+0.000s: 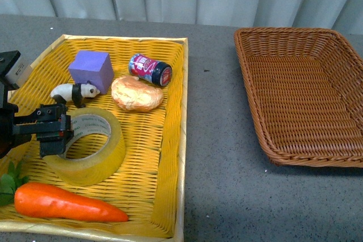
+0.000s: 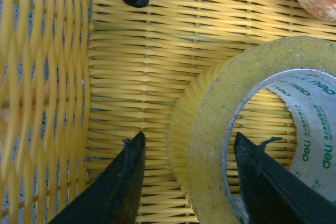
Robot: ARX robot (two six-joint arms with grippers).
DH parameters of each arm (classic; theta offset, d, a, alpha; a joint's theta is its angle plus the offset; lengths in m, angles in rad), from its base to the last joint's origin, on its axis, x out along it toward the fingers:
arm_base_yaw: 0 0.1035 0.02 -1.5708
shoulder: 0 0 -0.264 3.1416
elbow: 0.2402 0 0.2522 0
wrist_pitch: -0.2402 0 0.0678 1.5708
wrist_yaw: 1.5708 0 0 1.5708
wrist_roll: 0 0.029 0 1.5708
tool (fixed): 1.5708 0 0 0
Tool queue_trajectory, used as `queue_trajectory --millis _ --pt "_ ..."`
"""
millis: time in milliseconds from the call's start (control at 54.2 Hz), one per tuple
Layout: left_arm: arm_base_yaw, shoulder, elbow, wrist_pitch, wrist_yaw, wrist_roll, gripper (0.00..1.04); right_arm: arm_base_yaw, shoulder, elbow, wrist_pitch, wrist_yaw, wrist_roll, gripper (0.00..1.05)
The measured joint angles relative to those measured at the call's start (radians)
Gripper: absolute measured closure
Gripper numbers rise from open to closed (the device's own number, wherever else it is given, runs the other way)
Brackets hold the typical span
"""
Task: Move tape to another basket
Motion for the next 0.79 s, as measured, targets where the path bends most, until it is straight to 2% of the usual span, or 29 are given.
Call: queue_trajectory --millis 166,259,609,794 --pt "-0.013 -0.007 0.000 -0.003 0.004 0.004 0.78 0.000 0.000 0.000 0.000 0.000 0.000 0.09" --pt "-0.018 -0.010 0.000 -0.008 0.003 0.016 0.87 0.000 0.000 0.000 0.000 0.000 0.000 0.09" --pt "-0.054 -0.094 0.005 -0.083 0.034 0.021 0.88 0.000 0.000 0.000 0.000 0.000 0.000 0.09" --pt "-0.131 -0.162 0.097 -0.136 -0.002 -0.013 0.88 0.000 0.000 0.000 0.000 0.000 0.000 0.09"
